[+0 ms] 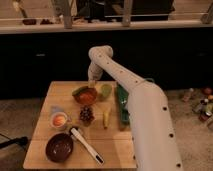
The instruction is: Place pepper in red bowl
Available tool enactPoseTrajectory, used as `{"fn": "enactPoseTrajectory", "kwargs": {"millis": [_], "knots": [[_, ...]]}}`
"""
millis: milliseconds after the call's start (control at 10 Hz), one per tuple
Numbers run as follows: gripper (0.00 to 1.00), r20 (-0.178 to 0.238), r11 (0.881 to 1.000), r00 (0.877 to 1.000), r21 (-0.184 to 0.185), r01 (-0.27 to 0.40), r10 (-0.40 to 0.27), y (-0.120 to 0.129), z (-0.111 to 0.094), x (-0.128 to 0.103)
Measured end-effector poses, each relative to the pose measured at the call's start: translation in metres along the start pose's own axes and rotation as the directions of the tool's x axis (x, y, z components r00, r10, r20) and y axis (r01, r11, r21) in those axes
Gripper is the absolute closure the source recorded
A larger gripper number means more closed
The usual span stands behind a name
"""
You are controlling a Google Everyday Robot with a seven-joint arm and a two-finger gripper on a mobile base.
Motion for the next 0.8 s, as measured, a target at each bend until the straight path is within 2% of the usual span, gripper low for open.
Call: {"fn": "enactPoseTrajectory", "kwargs": {"millis": [200,300,400,800], "knots": [[0.30,-0.003,1.000,1.000,-0.015,-0.001,0.001,0.001,0.003,0.001],[0.23,-0.004,1.000,1.000,-0.019,0.002,-0.002,0.005,0.006,0.000],[0.20,-0.004,1.000,1.000,-0.016,0.001,-0.001,0.012,0.007,0.000],[0.20,0.002,1.000,1.000,-0.005,-0.004,0.004,0.065,0.008,-0.002]]}}
